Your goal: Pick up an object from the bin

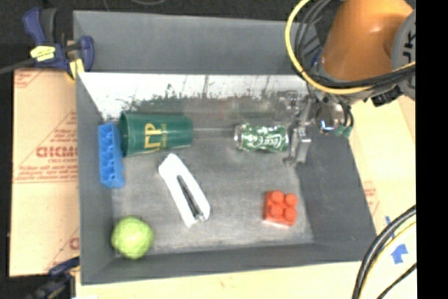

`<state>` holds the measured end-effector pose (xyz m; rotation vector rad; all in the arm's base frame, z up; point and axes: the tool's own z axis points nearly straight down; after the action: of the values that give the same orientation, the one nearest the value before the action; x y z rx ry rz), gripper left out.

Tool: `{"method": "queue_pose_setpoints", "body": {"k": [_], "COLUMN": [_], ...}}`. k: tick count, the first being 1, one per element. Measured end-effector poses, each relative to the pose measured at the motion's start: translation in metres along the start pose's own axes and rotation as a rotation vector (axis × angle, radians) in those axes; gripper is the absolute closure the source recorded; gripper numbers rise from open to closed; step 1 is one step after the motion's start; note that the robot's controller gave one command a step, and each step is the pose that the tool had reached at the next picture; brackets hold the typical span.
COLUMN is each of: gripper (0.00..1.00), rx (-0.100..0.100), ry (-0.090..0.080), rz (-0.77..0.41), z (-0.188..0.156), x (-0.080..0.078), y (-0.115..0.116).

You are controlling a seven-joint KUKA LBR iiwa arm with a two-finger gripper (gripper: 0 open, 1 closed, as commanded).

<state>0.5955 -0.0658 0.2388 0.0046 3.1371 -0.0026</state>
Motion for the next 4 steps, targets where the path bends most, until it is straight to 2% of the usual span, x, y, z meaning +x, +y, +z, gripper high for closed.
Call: {"method": "queue_pose_setpoints", "body": {"k": [1,2,3,4], "gripper": [0.00,0.00,0.00,1.00], "rx": [-0.001,0.000,-0.002,0.001], "ry": [-0.010,0.000,-0.001,-0.017], "rz": [0.024,-0.009,0.051,-0.020], "z": [0.040,0.108,0.111,0.160], "x": [-0.024,-0.029,-0.035,-0.047], "y": [0.007,0.024,0.003,-0.036]}}
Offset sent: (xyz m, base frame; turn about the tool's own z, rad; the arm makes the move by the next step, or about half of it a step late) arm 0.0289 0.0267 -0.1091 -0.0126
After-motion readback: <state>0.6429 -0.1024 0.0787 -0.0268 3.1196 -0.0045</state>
